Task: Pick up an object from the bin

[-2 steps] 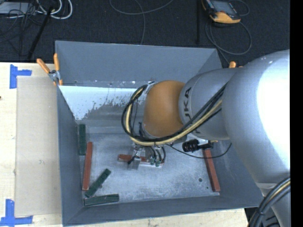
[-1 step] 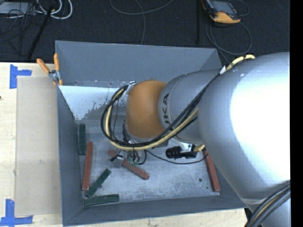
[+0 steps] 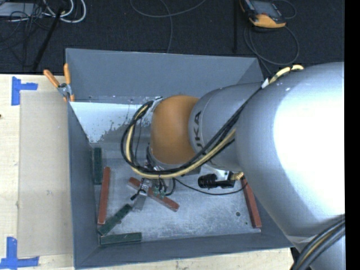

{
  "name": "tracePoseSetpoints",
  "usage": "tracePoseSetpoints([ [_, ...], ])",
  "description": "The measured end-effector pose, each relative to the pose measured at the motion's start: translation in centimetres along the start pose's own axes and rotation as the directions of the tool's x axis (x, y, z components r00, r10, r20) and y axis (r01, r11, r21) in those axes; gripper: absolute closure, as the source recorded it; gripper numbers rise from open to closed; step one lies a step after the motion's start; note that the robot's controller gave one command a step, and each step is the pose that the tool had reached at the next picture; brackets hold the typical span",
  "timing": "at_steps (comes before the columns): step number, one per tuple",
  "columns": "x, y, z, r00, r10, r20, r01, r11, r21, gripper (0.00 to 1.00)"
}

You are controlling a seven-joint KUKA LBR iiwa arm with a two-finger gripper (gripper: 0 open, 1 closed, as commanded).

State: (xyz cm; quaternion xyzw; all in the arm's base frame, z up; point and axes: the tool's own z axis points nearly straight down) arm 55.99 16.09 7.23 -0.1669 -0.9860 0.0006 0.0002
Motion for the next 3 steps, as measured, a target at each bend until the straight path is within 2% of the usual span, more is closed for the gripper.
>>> tracePoseSetpoints([
  [1,0.0,0.0,0.0,1.0,0.001,-0.001,-0.001,1.0,-0.001,1.0],
  [2,-0.7,0.7,-9.0,0.999,0.037,0.006,-0.037,0.999,-0.006,1.0],
  [3,-0.5,1.3,-21.2,0.999,0.038,0.007,-0.038,0.999,-0.007,1.0],
])
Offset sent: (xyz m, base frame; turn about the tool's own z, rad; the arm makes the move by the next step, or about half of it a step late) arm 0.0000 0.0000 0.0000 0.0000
